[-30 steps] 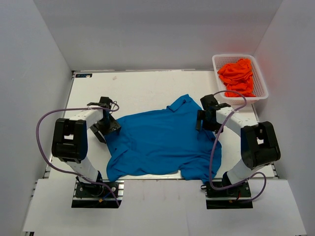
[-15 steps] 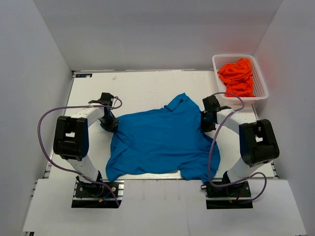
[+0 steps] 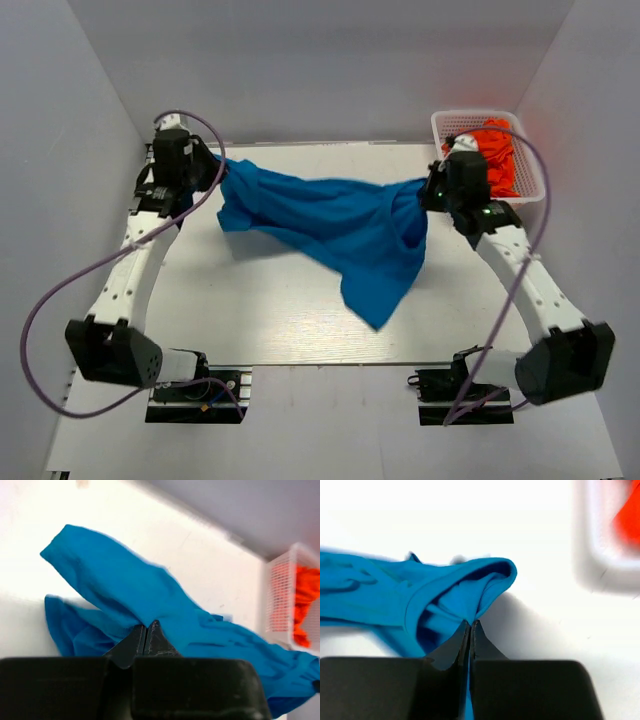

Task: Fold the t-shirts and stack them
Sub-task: Flatten out the tshirt

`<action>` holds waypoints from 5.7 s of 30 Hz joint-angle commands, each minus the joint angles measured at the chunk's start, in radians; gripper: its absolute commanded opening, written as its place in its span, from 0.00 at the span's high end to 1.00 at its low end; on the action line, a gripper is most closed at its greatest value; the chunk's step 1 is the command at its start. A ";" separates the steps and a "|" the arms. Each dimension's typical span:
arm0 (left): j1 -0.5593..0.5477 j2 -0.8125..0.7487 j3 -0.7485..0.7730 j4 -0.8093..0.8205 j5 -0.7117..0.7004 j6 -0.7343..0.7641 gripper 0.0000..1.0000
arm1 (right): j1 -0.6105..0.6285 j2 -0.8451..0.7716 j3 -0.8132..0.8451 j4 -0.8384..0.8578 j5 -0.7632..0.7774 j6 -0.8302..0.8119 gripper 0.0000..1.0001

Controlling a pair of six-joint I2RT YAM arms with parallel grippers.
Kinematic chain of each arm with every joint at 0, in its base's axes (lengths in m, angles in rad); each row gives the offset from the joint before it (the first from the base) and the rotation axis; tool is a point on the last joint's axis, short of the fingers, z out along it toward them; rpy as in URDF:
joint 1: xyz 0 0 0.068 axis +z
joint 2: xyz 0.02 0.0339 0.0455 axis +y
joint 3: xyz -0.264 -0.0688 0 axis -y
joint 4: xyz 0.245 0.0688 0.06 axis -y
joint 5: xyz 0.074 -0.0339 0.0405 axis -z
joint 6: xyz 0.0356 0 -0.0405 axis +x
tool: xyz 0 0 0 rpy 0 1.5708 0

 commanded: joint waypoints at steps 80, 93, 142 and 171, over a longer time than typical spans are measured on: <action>-0.017 0.041 -0.503 -0.024 0.281 -0.054 0.28 | -0.041 0.127 -0.155 -0.013 -0.016 0.071 0.10; -0.035 0.117 -0.571 -0.014 0.309 -0.042 0.42 | -0.050 0.124 -0.245 -0.029 0.035 0.106 0.11; -0.096 -0.225 -0.638 -0.728 0.355 -0.043 0.80 | -0.075 0.290 -0.317 -0.038 -0.016 0.126 0.18; -0.092 0.586 -0.088 -0.267 0.050 -0.066 0.00 | 0.047 0.158 -0.232 0.342 -0.323 -0.144 0.19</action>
